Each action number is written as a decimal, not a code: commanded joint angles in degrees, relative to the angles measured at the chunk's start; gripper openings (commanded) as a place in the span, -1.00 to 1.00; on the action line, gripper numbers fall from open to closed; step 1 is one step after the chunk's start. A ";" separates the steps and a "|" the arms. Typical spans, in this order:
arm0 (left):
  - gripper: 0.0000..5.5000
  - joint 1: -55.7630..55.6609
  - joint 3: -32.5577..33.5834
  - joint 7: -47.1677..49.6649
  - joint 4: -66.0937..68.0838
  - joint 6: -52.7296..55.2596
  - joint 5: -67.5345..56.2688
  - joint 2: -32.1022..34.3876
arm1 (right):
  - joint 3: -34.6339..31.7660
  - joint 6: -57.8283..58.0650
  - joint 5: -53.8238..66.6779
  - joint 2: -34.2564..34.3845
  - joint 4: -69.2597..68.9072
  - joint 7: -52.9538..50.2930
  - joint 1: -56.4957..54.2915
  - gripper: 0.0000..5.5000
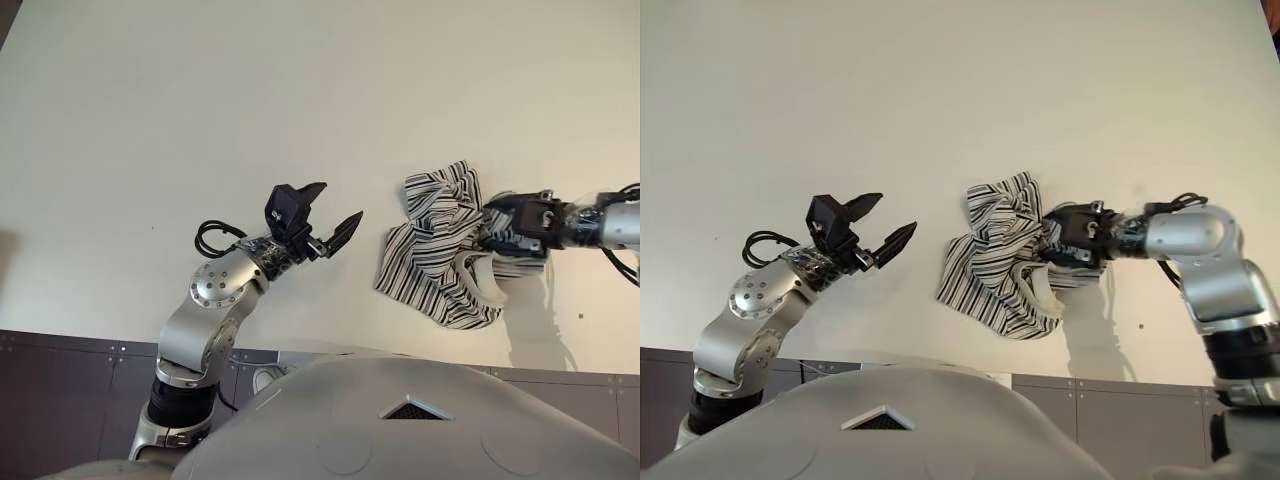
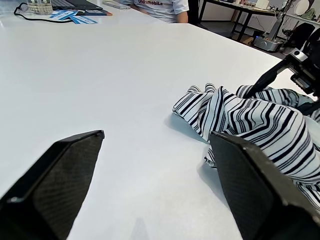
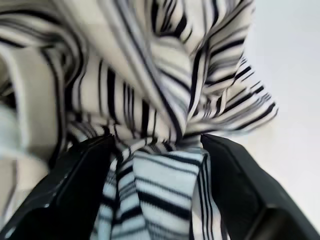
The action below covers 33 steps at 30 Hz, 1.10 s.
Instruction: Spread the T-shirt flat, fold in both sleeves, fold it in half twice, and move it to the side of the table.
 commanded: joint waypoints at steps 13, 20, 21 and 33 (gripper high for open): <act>0.41 -1.34 -0.46 2.78 7.57 -2.25 9.79 5.34 | 3.78 13.10 -4.39 39.42 -2.49 -32.01 -7.81 0.16; 0.41 2.58 -5.72 4.35 15.18 -5.23 21.50 9.60 | -3.51 18.38 -0.08 20.93 -15.64 -18.88 -0.88 0.16; 0.41 3.35 -6.59 4.71 15.49 -5.45 23.09 9.93 | -1.61 16.26 -3.62 19.50 -11.26 -19.93 -1.21 0.16; 0.41 13.31 0.05 -5.62 18.58 -18.25 24.56 26.41 | 3.88 8.48 -13.19 9.82 -0.46 -19.78 5.40 0.16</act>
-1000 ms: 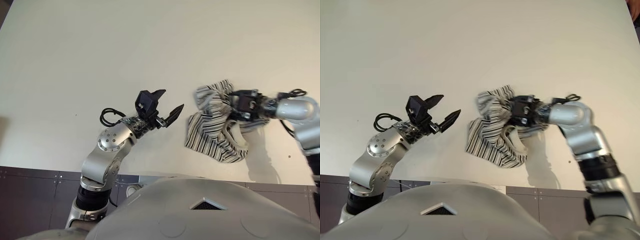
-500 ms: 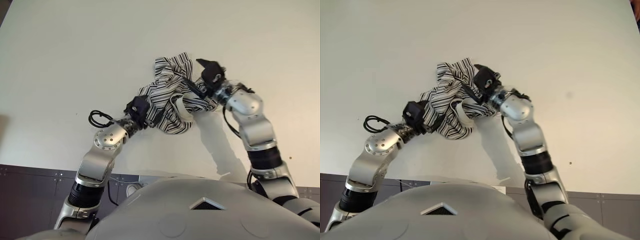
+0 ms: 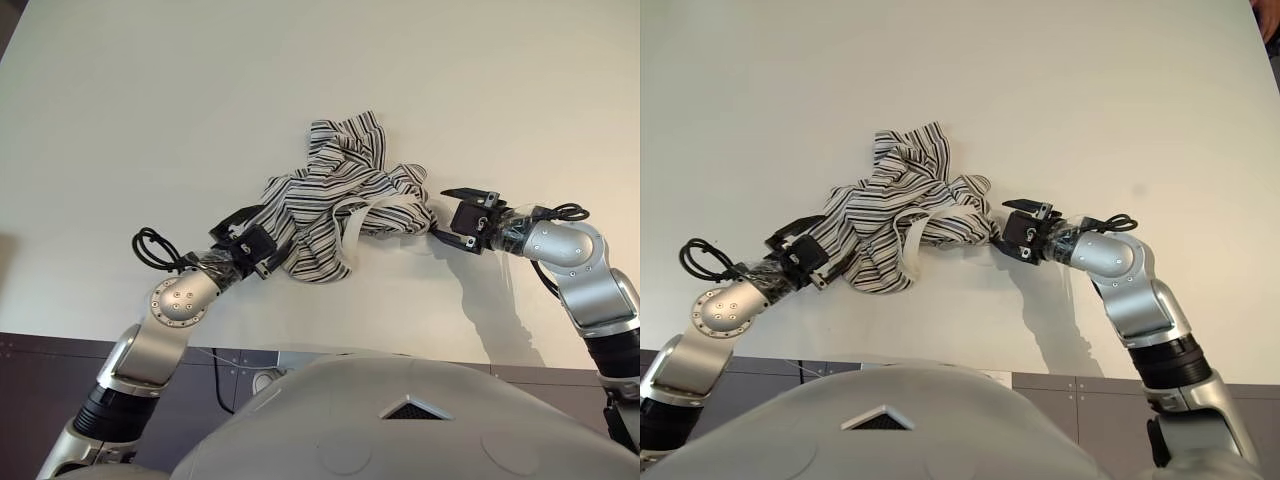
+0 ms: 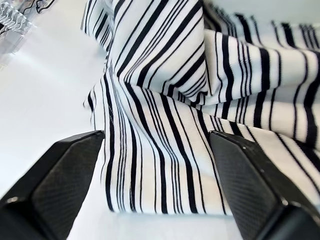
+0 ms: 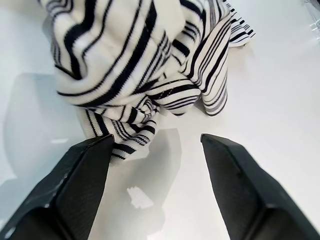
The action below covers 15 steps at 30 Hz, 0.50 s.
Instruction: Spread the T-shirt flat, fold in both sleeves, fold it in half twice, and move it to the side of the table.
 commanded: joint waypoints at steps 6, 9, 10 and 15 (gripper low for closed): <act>0.41 4.14 2.07 -5.45 18.20 -3.71 2.79 6.63 | -1.53 0.51 -9.68 6.15 26.84 -17.11 -12.23 0.16; 0.41 0.34 4.16 -5.22 22.48 -5.86 2.10 5.90 | -3.09 -0.61 -8.10 9.67 30.64 -21.70 -14.61 0.16; 0.41 -0.06 5.05 -5.49 22.05 -5.92 0.73 5.15 | -3.52 -0.99 -7.87 10.29 31.18 -22.94 -14.67 0.16; 0.41 0.60 6.48 -7.19 20.00 -6.71 -1.92 4.54 | -5.77 -2.30 -9.72 10.80 37.39 -30.49 -16.24 0.16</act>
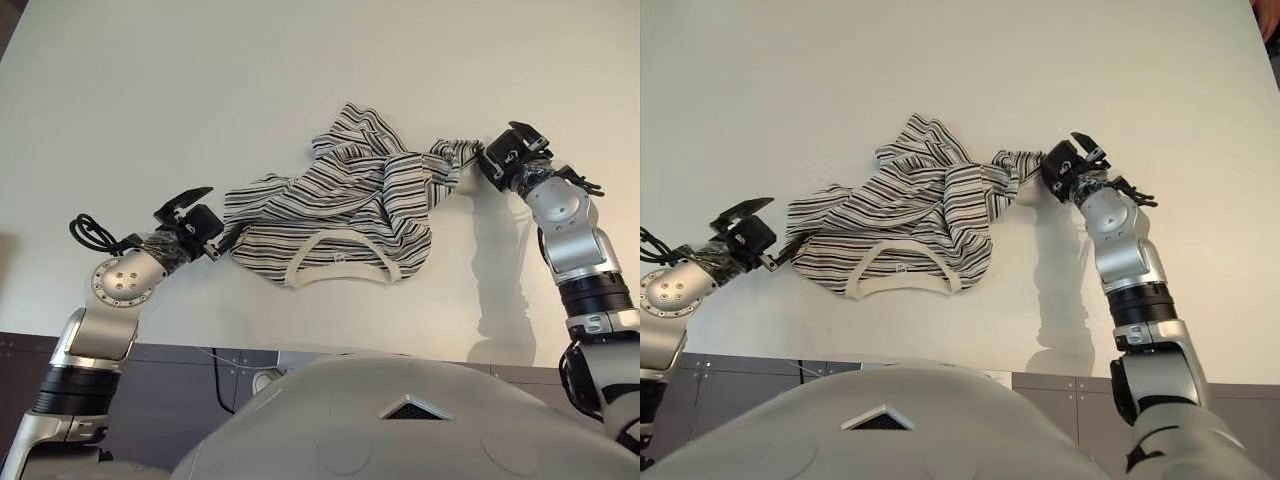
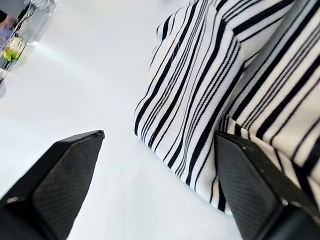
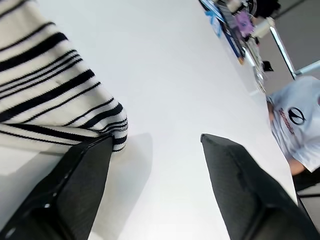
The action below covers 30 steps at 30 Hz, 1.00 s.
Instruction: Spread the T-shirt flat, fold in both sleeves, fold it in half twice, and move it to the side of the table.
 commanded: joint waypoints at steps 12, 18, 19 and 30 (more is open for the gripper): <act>0.41 8.01 -5.38 -4.78 -7.84 10.81 -4.78 -5.72 | 5.96 20.75 27.13 -7.07 -43.63 25.44 13.59 0.16; 0.41 12.39 -8.18 -4.47 -8.73 12.51 -2.38 -4.90 | 13.57 20.10 10.79 -9.80 -34.37 20.06 15.44 0.16; 0.41 13.62 -8.30 -4.20 -8.79 12.38 -1.96 -4.57 | 11.10 19.98 10.70 -12.55 -34.85 20.52 17.85 0.16; 0.41 20.60 -8.71 4.48 -12.23 13.79 -0.94 -8.08 | -20.60 23.30 34.75 -24.19 -39.59 38.61 30.51 0.16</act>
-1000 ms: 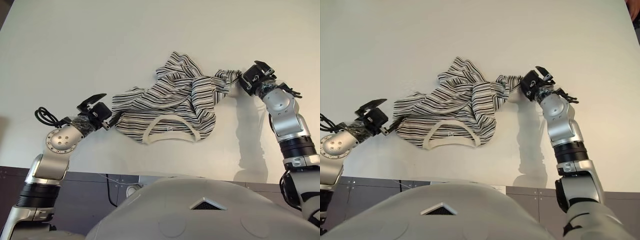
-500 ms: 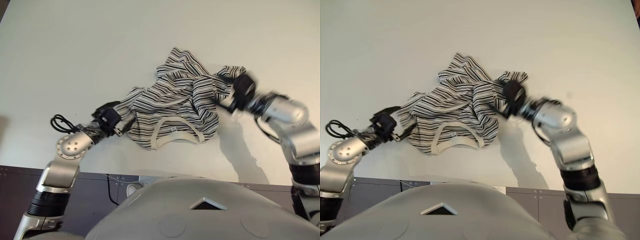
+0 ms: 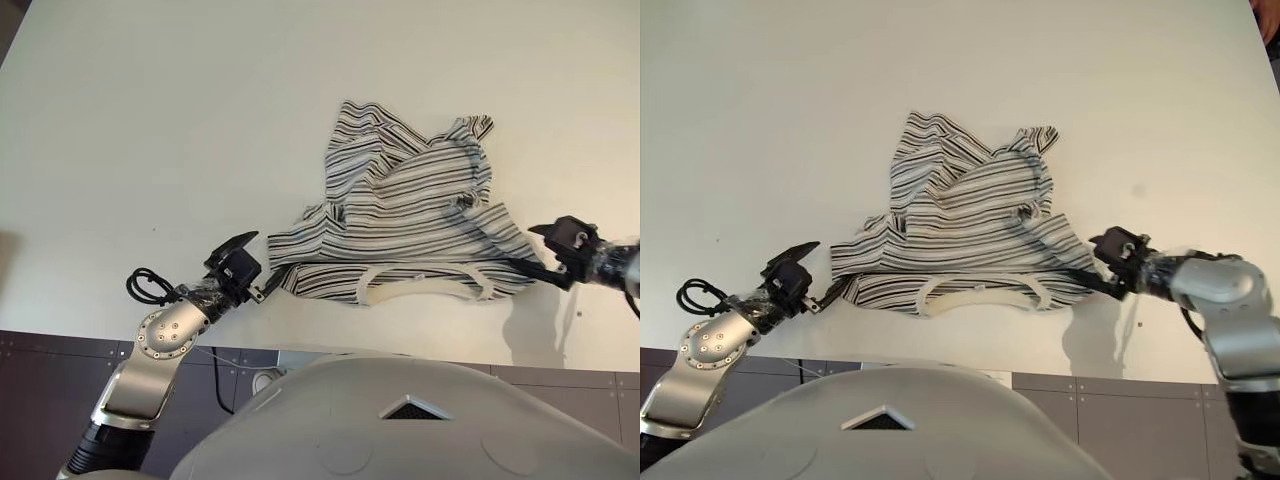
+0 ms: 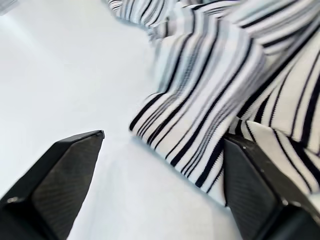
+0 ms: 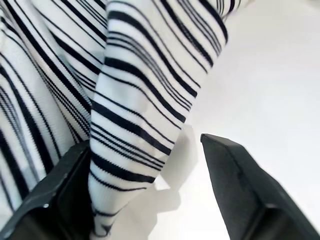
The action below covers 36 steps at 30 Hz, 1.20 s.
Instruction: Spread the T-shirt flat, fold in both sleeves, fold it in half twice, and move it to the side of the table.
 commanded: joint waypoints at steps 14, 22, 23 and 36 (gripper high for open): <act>0.41 2.10 -3.28 -4.62 5.31 7.13 3.43 2.05 | 7.58 2.49 -2.50 7.74 8.73 -12.45 -6.57 0.16; 0.41 6.31 -4.03 -2.80 5.53 6.70 3.79 0.85 | 1.08 -6.29 -5.77 -0.08 25.46 -8.64 -11.88 0.16; 0.41 5.98 -3.87 -2.81 5.43 6.85 3.67 0.91 | 1.17 -7.08 -6.15 -0.45 25.52 -7.90 -11.36 0.16; 0.41 2.96 -0.81 -4.58 -2.04 7.62 -3.55 -0.39 | -5.20 -9.83 7.52 -2.64 19.49 9.71 -18.59 0.16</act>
